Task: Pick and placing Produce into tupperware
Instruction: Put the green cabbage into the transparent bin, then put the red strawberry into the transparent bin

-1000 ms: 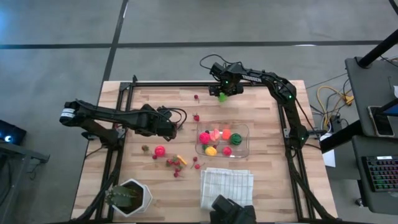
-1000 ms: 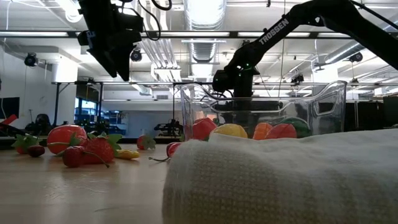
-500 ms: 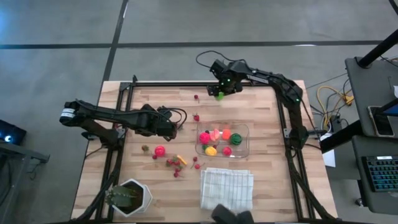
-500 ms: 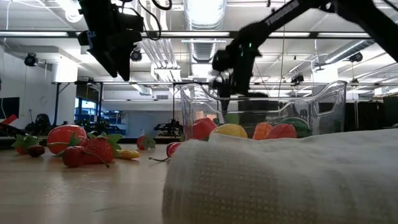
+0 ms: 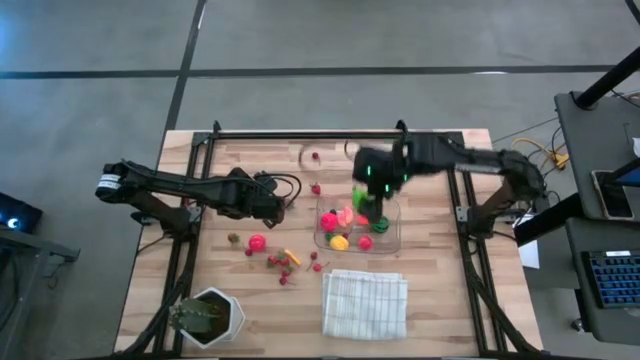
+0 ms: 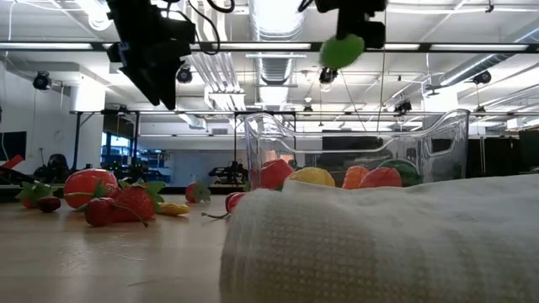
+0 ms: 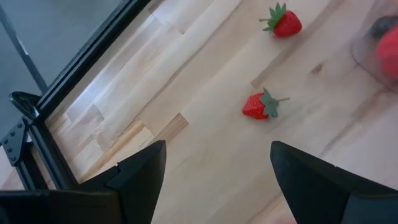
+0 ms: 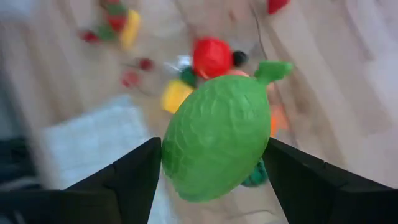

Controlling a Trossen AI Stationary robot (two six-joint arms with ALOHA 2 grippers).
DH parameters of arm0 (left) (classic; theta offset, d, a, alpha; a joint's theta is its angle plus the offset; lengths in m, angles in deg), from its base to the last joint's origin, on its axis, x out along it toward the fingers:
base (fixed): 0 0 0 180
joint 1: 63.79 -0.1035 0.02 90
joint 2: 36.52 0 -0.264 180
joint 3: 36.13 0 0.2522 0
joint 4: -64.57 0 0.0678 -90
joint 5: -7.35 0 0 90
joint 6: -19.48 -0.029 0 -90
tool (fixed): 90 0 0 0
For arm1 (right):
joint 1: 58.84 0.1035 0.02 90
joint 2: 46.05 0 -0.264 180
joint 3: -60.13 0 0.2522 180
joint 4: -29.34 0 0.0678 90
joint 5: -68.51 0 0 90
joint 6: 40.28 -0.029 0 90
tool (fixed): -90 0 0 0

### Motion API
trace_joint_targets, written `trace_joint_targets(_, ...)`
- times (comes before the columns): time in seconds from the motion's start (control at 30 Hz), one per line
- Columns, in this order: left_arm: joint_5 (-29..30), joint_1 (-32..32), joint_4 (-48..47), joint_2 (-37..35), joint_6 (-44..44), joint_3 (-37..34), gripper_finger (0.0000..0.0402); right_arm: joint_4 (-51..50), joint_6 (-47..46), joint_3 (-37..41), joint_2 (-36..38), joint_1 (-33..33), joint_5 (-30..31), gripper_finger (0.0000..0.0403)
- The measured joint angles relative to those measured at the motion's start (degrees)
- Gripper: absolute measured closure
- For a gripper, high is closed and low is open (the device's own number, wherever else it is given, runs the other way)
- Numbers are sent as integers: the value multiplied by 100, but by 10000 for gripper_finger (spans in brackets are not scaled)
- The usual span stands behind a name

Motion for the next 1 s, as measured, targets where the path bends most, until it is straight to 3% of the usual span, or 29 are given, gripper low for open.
trace_joint_targets(0.1, -223, 0, 6, 0, -76, 0, 128, -4, -221, 338, -8, 454, 884, 124)
trace_joint_targets(0.3, -515, 24, 17, 0, 213, 0, 128, -2, -1039, 766, -60, 661, 2074, 98)
trace_joint_targets(0.5, -1067, 54, -60, 0, 537, -5, 128, 4, -1891, 776, 238, 806, 2355, 74)
trace_joint_targets(0.67, -1468, 166, -101, 15, 1156, -104, 128, 4, -2556, 776, 780, 1407, 2556, 65)
trace_joint_targets(0.8, -1720, 184, 76, 15, 2005, -104, 128, 2, -3274, 773, 1285, 2092, 3116, 67)
trace_joint_targets(1.0, -1685, 184, 853, 11, 1943, -2, 128, -19, -4087, 778, 1856, 2927, 4009, 68)
